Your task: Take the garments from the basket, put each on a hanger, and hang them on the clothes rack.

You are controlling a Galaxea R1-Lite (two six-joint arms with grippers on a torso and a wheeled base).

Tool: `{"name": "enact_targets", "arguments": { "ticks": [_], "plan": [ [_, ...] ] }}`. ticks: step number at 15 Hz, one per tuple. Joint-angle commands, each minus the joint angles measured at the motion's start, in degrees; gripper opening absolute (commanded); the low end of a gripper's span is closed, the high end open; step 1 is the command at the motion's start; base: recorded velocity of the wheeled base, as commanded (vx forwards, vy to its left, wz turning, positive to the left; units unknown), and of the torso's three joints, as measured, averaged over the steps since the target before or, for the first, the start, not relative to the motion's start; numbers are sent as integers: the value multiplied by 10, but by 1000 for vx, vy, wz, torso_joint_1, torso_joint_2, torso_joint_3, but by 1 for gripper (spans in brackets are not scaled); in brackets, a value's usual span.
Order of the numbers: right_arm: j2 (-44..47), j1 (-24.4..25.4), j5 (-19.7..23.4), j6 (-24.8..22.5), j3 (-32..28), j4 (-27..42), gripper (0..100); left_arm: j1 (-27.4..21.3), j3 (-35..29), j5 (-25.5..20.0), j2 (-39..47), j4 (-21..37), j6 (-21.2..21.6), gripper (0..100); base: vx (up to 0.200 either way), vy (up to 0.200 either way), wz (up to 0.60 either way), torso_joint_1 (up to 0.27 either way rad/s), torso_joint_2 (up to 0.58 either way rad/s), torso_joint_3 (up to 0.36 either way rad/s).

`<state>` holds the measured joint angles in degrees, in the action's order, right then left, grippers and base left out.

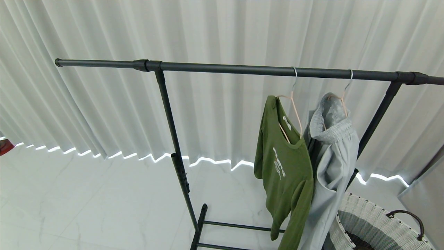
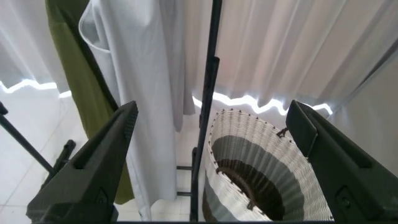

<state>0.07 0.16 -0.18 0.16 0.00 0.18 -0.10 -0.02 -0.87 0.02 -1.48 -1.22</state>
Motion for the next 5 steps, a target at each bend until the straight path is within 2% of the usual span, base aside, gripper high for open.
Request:
{"name": "enact_targets", "arguments": {
  "ticks": [1,5],
  "plan": [
    [-1,0,0,0,0,0,100,0,0,0,0,0,0,100,0,0,0,0,0,0],
    [-1,0,0,0,0,0,100,0,0,0,0,0,0,100,0,0,0,0,0,0]
  ]
}}
